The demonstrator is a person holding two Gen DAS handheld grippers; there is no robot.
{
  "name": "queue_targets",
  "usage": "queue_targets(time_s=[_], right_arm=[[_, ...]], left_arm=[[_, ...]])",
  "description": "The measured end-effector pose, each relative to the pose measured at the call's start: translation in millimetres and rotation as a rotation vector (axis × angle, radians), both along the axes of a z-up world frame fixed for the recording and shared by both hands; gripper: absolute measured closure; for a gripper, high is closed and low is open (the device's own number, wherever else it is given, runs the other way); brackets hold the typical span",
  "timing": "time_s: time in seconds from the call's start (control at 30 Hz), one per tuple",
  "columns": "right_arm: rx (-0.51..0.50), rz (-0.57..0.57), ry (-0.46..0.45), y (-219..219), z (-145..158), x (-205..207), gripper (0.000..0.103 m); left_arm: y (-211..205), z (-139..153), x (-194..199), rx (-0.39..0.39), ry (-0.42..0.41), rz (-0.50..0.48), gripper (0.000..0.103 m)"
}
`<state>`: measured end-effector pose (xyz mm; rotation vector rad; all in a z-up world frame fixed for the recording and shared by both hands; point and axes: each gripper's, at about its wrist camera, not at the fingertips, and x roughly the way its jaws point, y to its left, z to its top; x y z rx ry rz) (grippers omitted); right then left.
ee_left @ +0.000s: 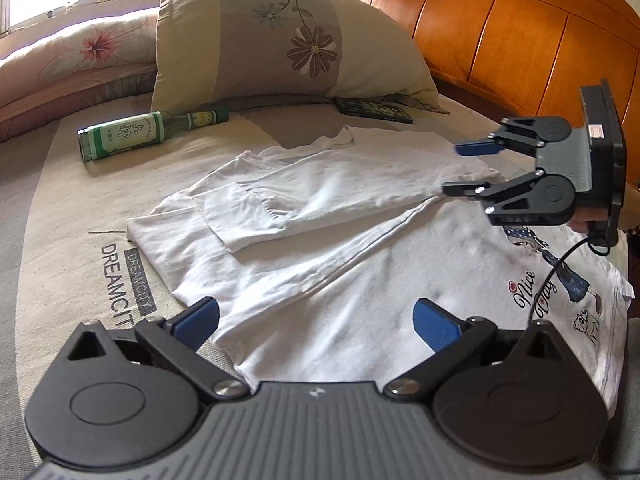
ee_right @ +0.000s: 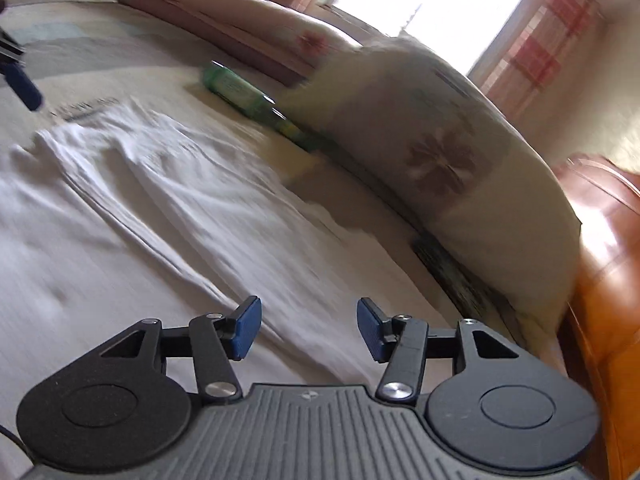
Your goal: Fold clothes
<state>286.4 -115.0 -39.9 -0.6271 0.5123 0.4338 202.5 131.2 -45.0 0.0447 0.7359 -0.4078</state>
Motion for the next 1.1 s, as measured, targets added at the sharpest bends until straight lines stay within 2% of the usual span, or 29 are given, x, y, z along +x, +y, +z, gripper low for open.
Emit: queue_targets(time_s=[0.13, 0.2, 0.43, 0.7, 0.8, 0.97, 1.1], right_arm=[[0.017, -0.271, 0.034, -82, -10, 9, 0.042], [0.008, -0.340, 0.048, -102, -22, 17, 0.041], [-0.017, -0.395, -0.002, -106, -30, 33, 0.041], [0.282, -0.580, 0.085, -156, -26, 45, 0.034], [0.335, -0.627, 0.090, -160, -29, 44, 0.031], [0.330, -0.687, 0.088, -159, -28, 39, 0.026], [0.321, -0.692, 0.058, -155, -13, 25, 0.026]], left_arm=[[-20, -6, 6, -0.003, -0.004, -0.020, 0.001], [-31, -9, 8, -0.007, -0.005, -0.038, 0.001], [-56, -17, 10, -0.049, 0.009, -0.080, 0.001], [-63, -21, 8, -0.044, 0.026, -0.092, 0.001], [-61, -20, 8, -0.057, 0.024, -0.093, 0.001], [-58, -17, 7, -0.059, 0.021, -0.088, 0.001], [-54, -14, 7, -0.071, 0.013, -0.084, 0.001]])
